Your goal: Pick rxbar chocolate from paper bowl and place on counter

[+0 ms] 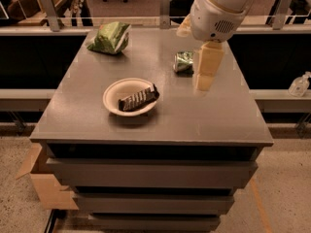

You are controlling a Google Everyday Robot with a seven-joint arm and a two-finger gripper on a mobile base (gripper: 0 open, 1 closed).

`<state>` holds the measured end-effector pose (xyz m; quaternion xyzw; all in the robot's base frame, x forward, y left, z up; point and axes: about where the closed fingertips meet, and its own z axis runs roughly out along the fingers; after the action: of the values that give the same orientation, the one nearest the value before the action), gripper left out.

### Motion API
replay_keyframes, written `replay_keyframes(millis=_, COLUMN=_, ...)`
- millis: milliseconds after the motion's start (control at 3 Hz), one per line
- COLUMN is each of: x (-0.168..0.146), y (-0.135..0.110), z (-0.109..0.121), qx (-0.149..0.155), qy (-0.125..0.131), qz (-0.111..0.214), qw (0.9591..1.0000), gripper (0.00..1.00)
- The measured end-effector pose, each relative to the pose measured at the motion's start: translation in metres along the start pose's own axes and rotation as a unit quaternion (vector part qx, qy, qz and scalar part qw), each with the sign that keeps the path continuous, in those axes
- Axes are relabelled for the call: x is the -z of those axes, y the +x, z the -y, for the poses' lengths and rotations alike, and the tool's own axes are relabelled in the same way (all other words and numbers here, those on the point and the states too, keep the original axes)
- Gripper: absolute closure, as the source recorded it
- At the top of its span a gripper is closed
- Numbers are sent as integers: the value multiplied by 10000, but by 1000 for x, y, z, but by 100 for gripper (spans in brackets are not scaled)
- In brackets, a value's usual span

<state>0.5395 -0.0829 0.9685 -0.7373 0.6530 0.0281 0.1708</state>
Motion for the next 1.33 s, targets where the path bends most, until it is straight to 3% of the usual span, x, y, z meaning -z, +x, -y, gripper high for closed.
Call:
replay_keyframes(millis=333, x=-25, y=-13, z=12, qx=97, qy=-167, qz=186, qw=9996, gripper=0)
replay_keyframes(millis=667, x=-29, y=-16, z=18, qx=130, qy=-120, qz=207, qw=9996, gripper=0)
replay_keyframes(millis=1333, x=-47, y=-36, z=28, qx=342, qy=-163, qz=-101, qw=9992, gripper=0)
